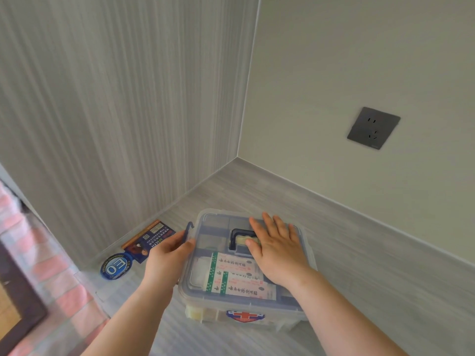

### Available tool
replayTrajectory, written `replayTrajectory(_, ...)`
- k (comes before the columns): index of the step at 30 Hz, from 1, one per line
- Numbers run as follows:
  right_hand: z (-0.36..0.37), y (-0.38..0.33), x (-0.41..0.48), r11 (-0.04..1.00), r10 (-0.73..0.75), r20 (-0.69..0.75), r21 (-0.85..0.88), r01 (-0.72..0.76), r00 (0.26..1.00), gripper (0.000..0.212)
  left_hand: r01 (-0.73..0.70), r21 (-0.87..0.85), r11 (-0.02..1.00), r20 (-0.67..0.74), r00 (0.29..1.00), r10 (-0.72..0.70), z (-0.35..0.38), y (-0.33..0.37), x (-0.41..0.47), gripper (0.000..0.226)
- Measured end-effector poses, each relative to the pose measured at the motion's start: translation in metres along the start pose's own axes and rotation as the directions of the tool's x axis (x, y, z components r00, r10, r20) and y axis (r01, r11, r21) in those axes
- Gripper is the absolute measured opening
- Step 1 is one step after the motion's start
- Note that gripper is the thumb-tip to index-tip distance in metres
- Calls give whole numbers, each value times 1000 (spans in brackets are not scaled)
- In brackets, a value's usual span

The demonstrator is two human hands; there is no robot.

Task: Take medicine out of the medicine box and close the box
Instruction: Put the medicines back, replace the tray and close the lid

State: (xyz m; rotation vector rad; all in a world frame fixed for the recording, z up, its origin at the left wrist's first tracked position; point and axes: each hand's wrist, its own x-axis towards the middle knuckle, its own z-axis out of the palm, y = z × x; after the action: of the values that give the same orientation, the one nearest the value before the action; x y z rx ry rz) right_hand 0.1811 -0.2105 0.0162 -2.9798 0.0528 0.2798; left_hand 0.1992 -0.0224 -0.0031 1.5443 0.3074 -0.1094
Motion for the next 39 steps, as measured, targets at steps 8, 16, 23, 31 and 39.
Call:
replayTrajectory(8, 1, 0, 0, 1000, 2, -7, -4, -2, 1000, 53, -181, 240, 954, -38, 980, 196, 10, 5, -9, 27)
replayTrajectory(16, -2, 34, -20, 801, 435, -427, 586, -124, 793, 58, -485, 736, 473, 353, 870, 343, 12, 5, -13, 61)
replayTrajectory(23, 19, 60, -42, -14, 399, 424, 890, -456, 813, 55, -531, 779, 333, 454, 844, 284, 13, 5, -11, 60)
replayTrajectory(31, 10, 52, -44, 240, 614, -3, 953, -184, 790, 11, -536, 746, 394, 434, 841, 322, 12, 5, -12, 56)
replayTrajectory(39, 30, 35, -52, 280, 627, -161, 960, -27, 762, 33, -636, 618, 463, 484, 771, 414, 7, 2, -14, 45)
